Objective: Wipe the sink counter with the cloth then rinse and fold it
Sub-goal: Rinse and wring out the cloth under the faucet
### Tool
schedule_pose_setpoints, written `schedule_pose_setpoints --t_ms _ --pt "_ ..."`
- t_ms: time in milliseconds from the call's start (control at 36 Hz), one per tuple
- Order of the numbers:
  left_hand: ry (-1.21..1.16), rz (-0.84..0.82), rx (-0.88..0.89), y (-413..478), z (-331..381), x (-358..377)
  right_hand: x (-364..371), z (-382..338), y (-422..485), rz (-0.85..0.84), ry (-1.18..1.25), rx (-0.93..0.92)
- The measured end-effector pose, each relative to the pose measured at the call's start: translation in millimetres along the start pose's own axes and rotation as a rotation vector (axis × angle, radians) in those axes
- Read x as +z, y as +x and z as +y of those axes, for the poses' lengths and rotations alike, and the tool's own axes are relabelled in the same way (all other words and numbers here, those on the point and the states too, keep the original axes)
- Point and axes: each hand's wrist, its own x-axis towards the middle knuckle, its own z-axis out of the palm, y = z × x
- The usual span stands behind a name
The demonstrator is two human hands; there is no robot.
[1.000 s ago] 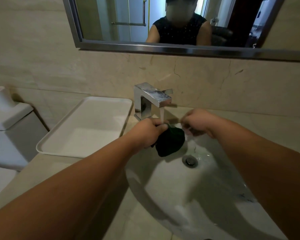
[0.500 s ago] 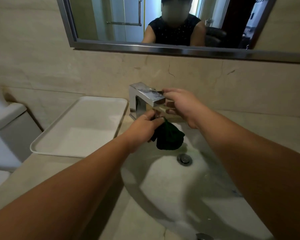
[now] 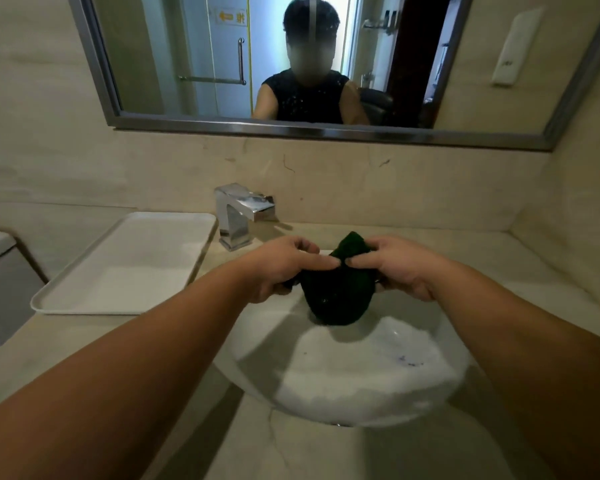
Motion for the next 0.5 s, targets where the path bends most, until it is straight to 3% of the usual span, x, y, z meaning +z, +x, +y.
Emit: schedule_pose_setpoints --t_ms 139,250,500 --pt "0.499 -0.118 -0.116 -14 -1 0 -25 12 -24 0.237 0.194 0.069" --pt "0.803 -0.06 -0.115 -20 -8 12 -28 15 -40 0.274 0.252 0.107" --pt "0.558 -0.079 -0.256 -28 -20 0 -45 25 -70 0.23 0.265 0.187"
